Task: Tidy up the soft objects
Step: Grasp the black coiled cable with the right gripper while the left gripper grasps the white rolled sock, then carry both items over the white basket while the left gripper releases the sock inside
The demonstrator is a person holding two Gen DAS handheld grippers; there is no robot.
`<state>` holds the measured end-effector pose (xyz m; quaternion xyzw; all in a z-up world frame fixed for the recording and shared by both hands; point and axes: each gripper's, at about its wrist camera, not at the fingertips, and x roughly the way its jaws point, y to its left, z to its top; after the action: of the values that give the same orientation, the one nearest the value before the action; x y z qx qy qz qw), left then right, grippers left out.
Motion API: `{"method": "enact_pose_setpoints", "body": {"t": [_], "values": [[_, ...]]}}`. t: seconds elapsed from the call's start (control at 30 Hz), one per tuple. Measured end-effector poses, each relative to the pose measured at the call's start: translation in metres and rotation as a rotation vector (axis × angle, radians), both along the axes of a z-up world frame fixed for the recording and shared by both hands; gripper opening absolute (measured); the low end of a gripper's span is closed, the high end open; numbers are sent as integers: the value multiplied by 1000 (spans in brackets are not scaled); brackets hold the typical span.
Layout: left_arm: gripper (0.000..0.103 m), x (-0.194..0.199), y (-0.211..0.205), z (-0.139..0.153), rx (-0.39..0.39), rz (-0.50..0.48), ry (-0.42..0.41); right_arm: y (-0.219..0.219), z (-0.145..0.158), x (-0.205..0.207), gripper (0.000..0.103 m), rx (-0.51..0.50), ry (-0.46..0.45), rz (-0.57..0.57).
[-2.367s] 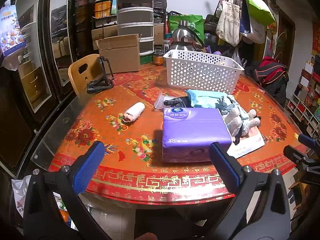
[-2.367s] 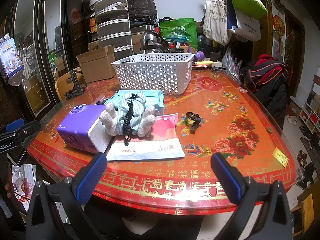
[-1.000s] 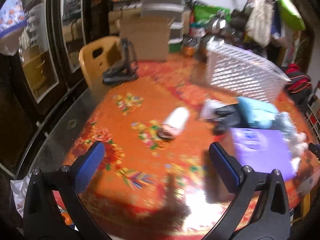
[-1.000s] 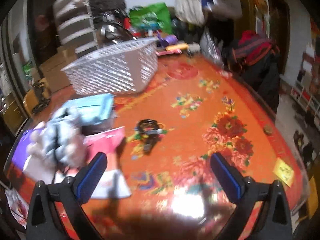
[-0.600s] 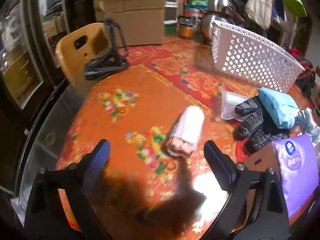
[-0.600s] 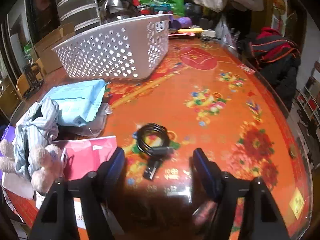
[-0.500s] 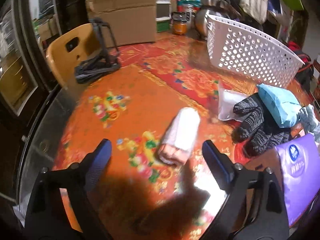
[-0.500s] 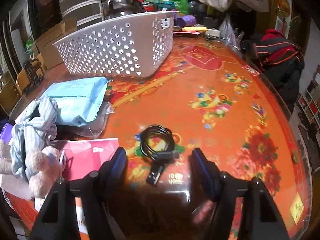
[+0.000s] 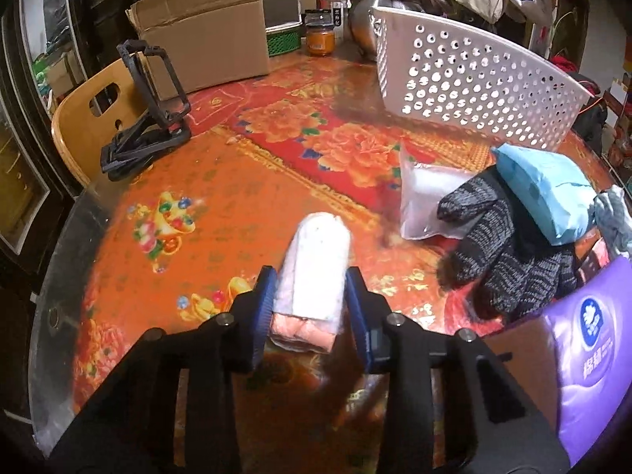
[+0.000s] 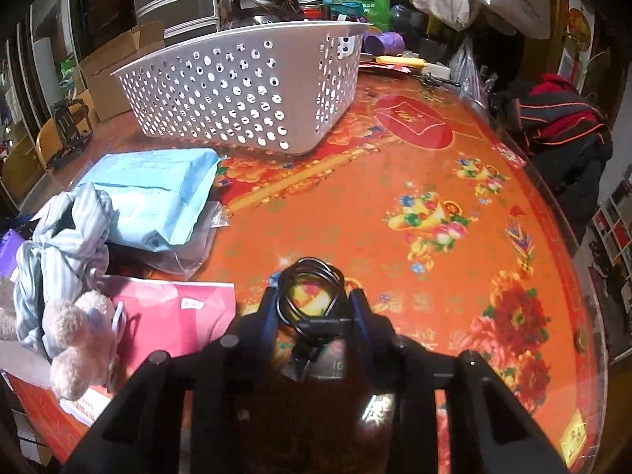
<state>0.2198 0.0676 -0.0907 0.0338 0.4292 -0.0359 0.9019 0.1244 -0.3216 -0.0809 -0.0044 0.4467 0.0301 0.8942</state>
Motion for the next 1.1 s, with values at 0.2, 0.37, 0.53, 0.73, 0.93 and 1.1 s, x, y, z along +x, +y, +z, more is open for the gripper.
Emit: {"method": "enact_pose_setpoints", "body": {"t": [0.2, 0.37, 0.53, 0.73, 0.93, 1.1], "values": [[31, -4, 2, 9, -7, 4, -26, -4, 11, -1, 34, 10, -37, -6], [31, -4, 0, 25, 2, 6, -55, -5, 29, 2, 34, 13, -68, 2], [31, 9, -3, 59, -13, 3, -100, -13, 68, 18, 34, 43, -135, 6], [31, 48, -22, 121, -56, -22, -154, -2, 121, 68, 34, 63, -187, 59], [31, 116, -68, 169, -51, -47, -150, 19, 136, 139, 34, 11, -143, 68], [31, 179, -114, 170, -18, -66, -52, 33, 129, 187, 34, -21, -85, 78]]}}
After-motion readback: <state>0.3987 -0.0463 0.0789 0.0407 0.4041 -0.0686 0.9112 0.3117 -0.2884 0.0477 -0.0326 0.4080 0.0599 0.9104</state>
